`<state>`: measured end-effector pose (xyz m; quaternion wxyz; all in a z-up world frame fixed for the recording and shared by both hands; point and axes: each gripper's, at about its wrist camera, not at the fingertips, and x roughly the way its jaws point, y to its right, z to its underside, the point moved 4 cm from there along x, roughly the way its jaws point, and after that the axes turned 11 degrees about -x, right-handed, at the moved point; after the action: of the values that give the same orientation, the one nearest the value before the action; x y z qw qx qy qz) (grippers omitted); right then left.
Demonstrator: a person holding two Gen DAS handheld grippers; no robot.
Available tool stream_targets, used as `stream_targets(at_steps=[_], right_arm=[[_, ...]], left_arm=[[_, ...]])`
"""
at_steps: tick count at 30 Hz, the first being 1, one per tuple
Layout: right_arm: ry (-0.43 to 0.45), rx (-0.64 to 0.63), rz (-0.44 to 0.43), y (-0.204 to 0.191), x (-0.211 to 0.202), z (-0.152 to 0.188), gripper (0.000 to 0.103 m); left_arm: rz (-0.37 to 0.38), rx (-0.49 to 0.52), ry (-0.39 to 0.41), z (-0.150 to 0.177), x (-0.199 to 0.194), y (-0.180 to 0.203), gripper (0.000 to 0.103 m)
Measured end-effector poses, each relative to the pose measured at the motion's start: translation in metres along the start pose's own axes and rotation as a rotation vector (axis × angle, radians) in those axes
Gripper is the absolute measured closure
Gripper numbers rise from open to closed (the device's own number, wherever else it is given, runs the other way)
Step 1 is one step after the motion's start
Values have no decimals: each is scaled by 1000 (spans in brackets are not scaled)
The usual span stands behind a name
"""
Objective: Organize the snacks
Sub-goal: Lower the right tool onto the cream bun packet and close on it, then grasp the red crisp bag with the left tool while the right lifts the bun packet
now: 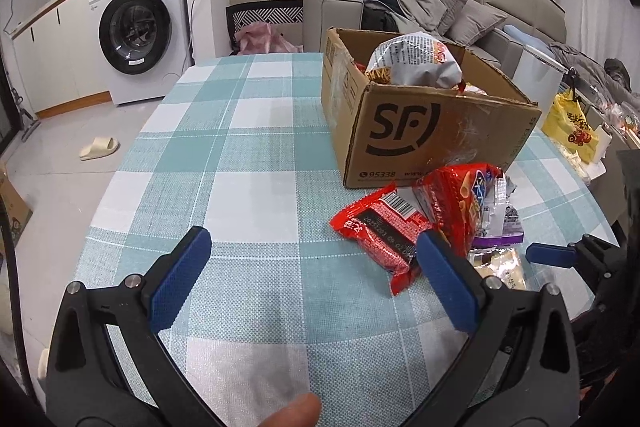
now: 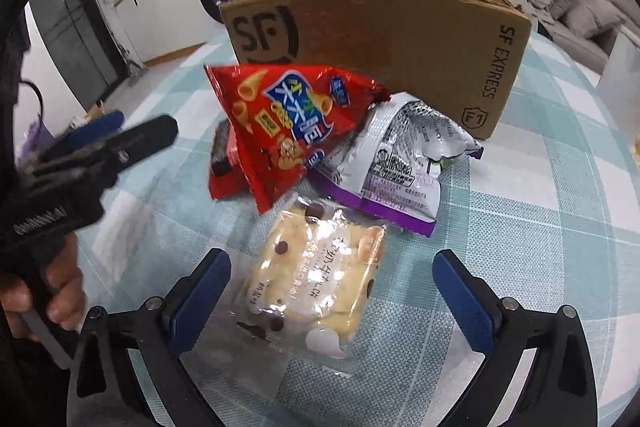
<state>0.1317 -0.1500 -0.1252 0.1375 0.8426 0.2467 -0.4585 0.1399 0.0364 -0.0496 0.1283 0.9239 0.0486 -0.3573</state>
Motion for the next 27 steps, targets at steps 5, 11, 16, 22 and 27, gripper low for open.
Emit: stream_targets(at_steps=[5, 11, 16, 22, 27], right_arm=[[-32, -11, 76, 7, 1, 7, 1], [-12, -25, 66, 34, -12, 23, 8], [-5, -39, 63, 44, -18, 30, 34], [3, -43, 28, 68, -41, 43, 44], [54, -2, -7, 78, -51, 45, 44]], left_arm=[[4, -7, -5, 0, 0, -1, 1], [22, 2, -26, 5, 5, 4, 1], [48, 23, -41, 10, 6, 15, 1], [71, 52, -36, 13, 2, 26, 1], [83, 65, -40, 15, 1, 32, 1]])
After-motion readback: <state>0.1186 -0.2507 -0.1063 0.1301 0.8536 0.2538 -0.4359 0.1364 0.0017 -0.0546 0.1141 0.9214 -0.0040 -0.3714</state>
